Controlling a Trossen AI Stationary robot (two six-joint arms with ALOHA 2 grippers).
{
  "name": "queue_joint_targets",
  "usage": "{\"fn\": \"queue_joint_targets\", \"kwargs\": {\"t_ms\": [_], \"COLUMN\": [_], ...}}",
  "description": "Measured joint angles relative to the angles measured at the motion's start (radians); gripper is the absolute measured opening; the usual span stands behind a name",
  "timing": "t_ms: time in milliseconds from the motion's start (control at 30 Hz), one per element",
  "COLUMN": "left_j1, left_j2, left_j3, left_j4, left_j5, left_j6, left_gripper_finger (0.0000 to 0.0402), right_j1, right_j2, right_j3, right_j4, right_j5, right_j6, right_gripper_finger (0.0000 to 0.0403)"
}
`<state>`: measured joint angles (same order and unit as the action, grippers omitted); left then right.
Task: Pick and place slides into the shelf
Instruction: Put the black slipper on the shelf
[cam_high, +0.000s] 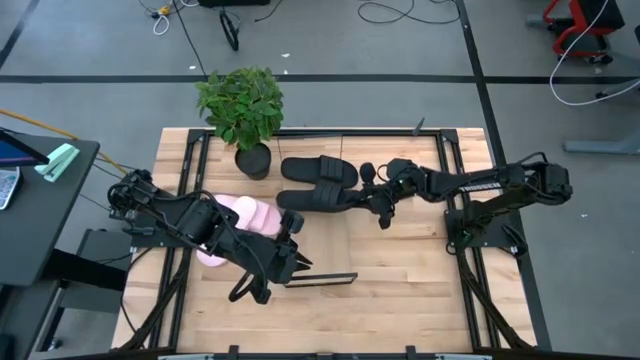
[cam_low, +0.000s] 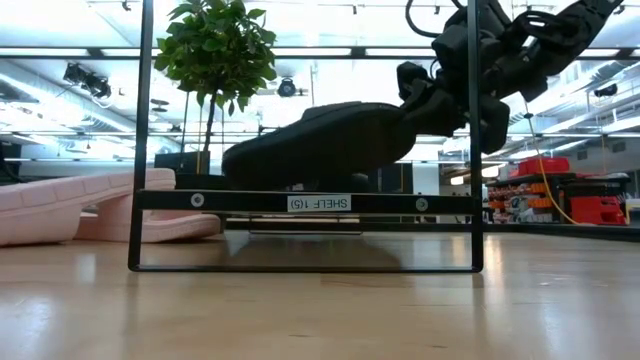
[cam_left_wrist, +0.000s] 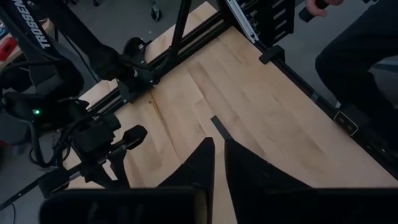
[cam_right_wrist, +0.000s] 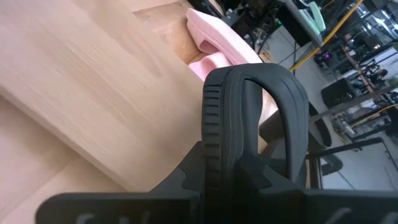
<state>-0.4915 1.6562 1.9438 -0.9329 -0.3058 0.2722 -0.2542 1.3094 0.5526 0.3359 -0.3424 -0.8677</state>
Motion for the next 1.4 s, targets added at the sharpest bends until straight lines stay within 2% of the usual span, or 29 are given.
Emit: {"fn": "queue_joint_targets", "kwargs": {"t_ms": [900,1167,1400], "left_j1": [0.000,0.000,0.000], "left_j2": [0.000,0.000,0.000], "left_j3": [0.000,0.000,0.000], "left_j4": [0.000,0.002,0.001], "left_j5": [0.000,0.000,0.000], "left_j6": [0.000,0.001,0.000], "left_gripper_finger": [0.0036,0.0032,0.0021], "right_j1": [-0.095,-0.099,-0.099], "right_j2": [0.005,0.099,0.137], "right_j3": [0.000,0.000,0.001], "right_j4": [0.003,0.051,0.075], "right_j5": [-0.164,-0.193,-0.171], "right_j6": [0.055,0.052,0.025], "right_gripper_finger": [0.0044,0.0044,0.0043]}}
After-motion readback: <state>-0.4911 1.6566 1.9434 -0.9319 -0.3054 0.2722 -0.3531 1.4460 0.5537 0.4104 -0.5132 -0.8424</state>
